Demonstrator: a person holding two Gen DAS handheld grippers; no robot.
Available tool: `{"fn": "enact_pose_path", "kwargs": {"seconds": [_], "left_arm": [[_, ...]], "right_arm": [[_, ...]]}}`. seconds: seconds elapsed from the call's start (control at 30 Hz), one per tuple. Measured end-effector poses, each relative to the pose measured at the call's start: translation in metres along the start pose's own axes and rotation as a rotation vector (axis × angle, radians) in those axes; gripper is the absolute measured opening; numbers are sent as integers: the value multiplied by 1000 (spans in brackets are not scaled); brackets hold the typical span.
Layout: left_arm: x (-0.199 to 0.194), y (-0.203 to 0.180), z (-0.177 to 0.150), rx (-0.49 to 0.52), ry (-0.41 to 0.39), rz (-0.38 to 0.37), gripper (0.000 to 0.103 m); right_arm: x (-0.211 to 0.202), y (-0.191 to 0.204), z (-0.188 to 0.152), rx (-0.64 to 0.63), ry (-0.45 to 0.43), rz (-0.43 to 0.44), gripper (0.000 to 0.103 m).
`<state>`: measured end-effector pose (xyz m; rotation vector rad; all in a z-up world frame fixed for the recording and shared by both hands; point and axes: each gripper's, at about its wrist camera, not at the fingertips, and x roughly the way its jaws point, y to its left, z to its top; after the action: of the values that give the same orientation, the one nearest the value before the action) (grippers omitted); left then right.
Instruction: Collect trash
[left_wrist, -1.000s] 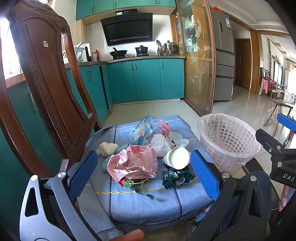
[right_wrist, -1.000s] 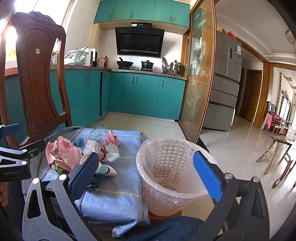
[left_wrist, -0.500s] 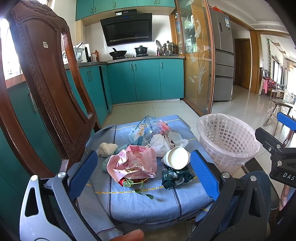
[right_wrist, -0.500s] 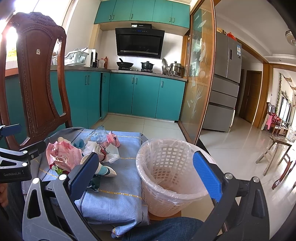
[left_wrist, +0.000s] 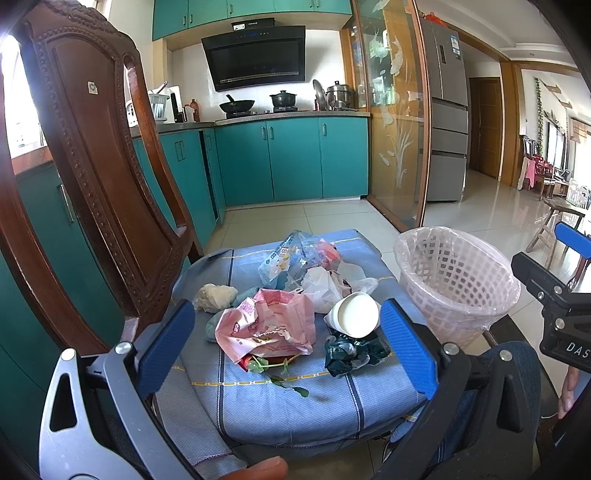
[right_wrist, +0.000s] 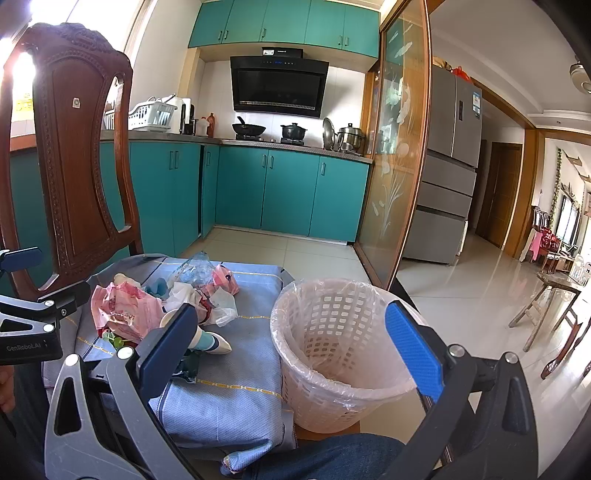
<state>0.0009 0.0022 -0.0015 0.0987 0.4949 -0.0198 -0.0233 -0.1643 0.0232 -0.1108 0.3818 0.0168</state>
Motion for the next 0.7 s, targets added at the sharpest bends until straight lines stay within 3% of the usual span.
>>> {"fn": "enact_pose_path", "kwargs": {"seconds": [0.7], "left_arm": [[7,0,-1,0,19,10,100]], "right_arm": [[6,-2,-2,16,21,-20,100]]}}
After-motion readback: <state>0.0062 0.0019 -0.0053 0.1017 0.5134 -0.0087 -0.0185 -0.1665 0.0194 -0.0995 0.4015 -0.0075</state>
